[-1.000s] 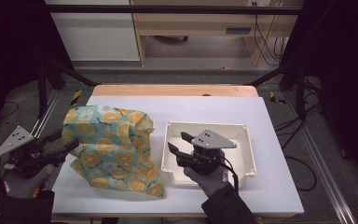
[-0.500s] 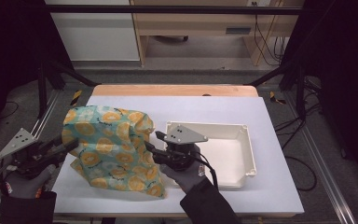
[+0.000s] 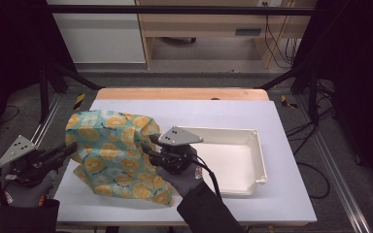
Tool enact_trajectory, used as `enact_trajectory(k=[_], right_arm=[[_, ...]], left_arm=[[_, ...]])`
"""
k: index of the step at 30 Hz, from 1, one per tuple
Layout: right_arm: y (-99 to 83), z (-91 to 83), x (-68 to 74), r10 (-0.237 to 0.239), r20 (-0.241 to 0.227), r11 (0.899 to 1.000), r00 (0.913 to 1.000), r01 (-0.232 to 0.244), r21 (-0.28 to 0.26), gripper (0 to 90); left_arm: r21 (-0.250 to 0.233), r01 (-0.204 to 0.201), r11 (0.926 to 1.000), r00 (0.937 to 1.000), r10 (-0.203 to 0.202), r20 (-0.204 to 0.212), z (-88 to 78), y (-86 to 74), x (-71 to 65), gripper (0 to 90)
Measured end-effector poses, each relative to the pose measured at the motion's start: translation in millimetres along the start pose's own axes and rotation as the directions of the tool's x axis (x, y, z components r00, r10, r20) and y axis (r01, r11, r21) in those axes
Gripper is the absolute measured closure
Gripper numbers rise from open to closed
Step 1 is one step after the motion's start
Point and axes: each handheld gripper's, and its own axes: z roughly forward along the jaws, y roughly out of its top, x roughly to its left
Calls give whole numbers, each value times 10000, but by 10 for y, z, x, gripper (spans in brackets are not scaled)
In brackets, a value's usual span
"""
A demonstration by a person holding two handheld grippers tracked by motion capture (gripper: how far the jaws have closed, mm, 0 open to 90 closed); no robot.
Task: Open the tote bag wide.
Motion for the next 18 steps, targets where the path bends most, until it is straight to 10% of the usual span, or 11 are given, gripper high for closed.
enact_trajectory(k=[18], right_arm=[[162,21,45,-333,101,9994,9994,332,117,900]], left_arm=[[-168,-13,9999,10000,13,-8,-62,15,-47,895]])
